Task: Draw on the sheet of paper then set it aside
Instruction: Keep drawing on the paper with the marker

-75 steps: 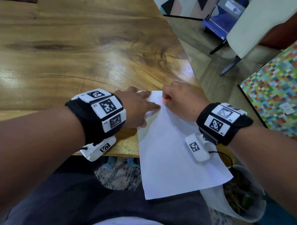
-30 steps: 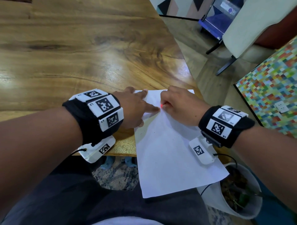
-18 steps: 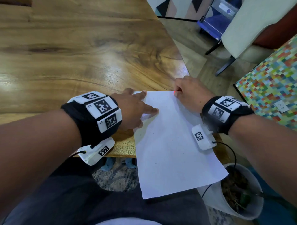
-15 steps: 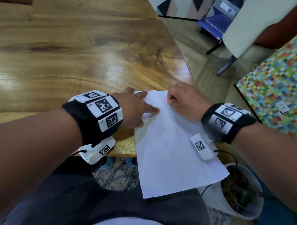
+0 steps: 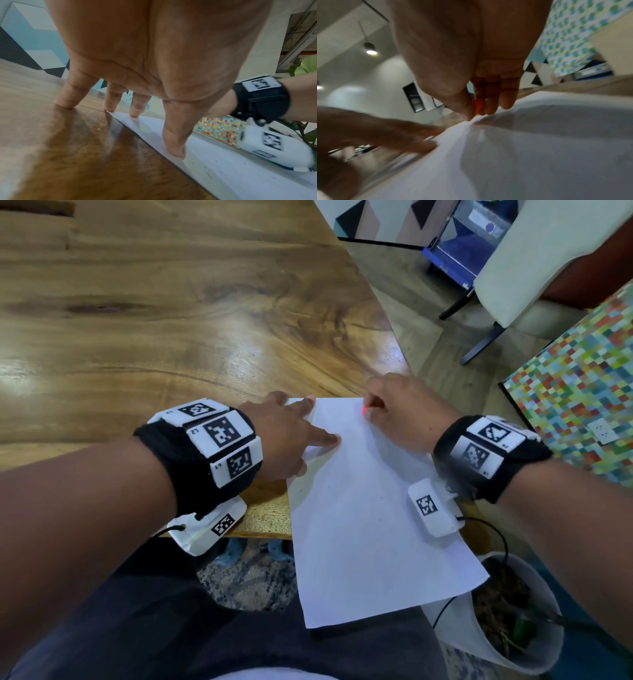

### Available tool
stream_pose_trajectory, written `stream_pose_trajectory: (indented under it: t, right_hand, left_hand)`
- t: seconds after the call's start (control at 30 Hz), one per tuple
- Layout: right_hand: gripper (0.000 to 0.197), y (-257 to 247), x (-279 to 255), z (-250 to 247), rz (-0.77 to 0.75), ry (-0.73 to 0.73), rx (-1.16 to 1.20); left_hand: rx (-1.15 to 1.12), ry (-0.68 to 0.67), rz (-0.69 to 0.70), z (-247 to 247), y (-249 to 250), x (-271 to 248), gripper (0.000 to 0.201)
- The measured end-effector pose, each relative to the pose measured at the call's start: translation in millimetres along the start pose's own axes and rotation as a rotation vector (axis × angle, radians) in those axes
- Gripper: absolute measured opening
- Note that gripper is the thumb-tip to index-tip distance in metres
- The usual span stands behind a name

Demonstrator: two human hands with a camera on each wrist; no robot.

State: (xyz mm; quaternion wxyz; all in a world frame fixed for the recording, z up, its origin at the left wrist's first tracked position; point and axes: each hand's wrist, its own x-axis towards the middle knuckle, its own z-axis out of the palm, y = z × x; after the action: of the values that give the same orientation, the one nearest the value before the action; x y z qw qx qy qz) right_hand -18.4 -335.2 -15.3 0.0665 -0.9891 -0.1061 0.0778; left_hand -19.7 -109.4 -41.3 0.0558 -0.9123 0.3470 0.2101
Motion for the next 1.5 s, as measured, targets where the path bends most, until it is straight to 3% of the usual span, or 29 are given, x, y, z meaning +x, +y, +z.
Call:
stream_pose_trajectory:
  t: [0.07,0.13,0.4,0.63,0.9,1.1,1.27,1.4,1.5]
  right_hand:
    - [0.008,-13.4,-7.3,8.1,-0.090,-0.038,-0.038]
    - [0.010,-13.7,-8.1,10.8,-0.089,-0.009,-0.079]
    - [0.011,12.7,13.3,-6.1,0.205,0.044,-0.022]
    - [0.006,-51.3,5.3,16.6,-0.096,-0.016,0.071]
    - [0.010,-24.1,22.4,6.5,0.140,0.106,-0.025]
    - [0.010,-55.8,12.3,17.6,-0.147,0.002,0.047]
    - [0.009,-24.2,24.1,9.0,0.124,0.074,0.025]
    - [0.011,-11.0,30.7,10.2,0.168,0.129,0.067]
    - [0.010,-12.1,26.5,8.7,0.165,0.150,0.079]
  left_hand:
    - [0.001,0.007,0.014,-0.4,0.3,-1.0,0.071]
    - [-0.003,-0.001,0.010,-1.2,0.7,-1.7,0.071]
    - [-0.048,-0.019,-0.009,-7.1,1.4,-8.6,0.071]
    - [-0.073,0.018,-0.002,-6.8,2.3,-11.6,0.072]
    - [-0.078,0.001,-0.006,-6.6,0.7,-11.0,0.071]
    - [-0.095,-0.004,0.003,-9.2,2.5,-12.7,0.070]
    - [-0.108,0.015,-0.017,-10.3,1.0,-19.1,0.068]
    - [-0.164,0.062,-0.090,-10.6,-3.8,-25.4,0.070]
    - [-0.146,0.105,-0.164,-7.7,-6.8,-27.8,0.084]
